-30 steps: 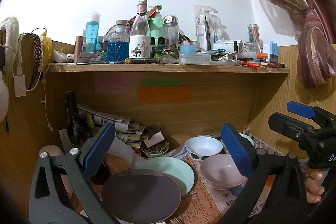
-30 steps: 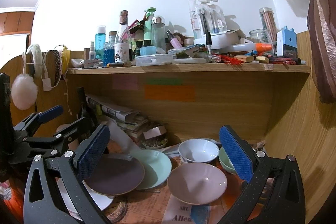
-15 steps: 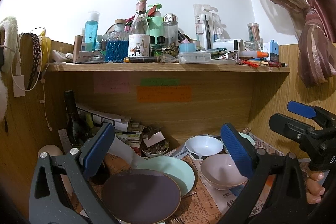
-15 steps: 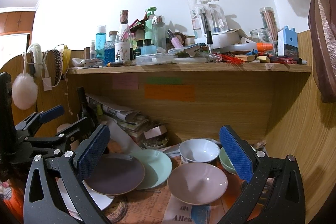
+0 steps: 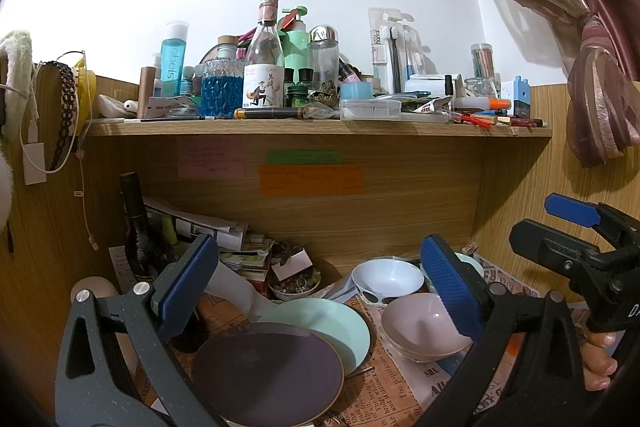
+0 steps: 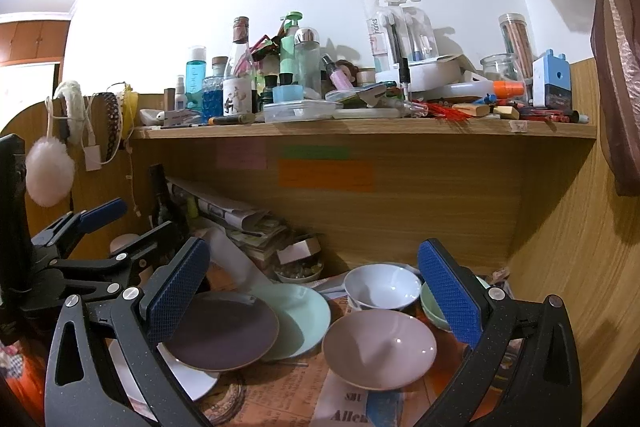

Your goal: Organize plates and bowls

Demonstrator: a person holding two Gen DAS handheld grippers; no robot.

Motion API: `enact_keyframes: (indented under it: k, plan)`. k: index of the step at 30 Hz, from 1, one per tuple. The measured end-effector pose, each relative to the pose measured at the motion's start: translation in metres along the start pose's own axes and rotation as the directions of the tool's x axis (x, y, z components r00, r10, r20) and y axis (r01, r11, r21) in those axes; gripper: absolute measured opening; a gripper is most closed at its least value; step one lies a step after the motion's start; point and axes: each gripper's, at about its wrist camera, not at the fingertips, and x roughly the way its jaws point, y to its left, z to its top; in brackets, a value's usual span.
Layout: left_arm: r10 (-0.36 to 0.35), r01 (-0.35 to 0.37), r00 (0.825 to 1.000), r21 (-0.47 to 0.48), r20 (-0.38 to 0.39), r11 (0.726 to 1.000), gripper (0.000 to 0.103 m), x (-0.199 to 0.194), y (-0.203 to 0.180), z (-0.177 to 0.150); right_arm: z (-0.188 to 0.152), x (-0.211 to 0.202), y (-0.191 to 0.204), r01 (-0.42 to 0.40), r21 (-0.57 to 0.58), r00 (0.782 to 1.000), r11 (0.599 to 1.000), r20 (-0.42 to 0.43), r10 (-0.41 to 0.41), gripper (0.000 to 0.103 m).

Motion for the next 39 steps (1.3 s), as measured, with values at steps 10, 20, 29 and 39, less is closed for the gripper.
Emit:
enact_keyframes:
  k: [10, 20, 29, 39]
  plan:
    - [0.002, -0.002, 1.0, 0.009, 0.005, 1.0, 0.103, 0.0, -0.003, -0.002, -0.001, 0.0, 0.001, -0.003, 0.005, 1.0, 1.0, -0.002, 0.003, 0.103]
    - [0.002, -0.002, 1.0, 0.008, 0.004, 1.0, 0.103, 0.0, -0.004, -0.001, -0.001, 0.0, 0.001, -0.01, 0.006, 1.0, 1.0, -0.001, 0.01, 0.103]
    - [0.001, -0.001, 1.0, 0.002, -0.004, 1.0, 0.103, 0.0, -0.001, -0.005, -0.003, 0.001, 0.003, -0.011, 0.004, 1.0, 1.0, 0.007, 0.011, 0.103]
    - [0.049, -0.048, 0.993, 0.015, -0.11, 0.999, 0.103, 0.011, 0.038, -0.034, -0.022, 0.029, 0.011, -0.047, -0.002, 0.998, 0.999, -0.048, 0.047, 0.103]
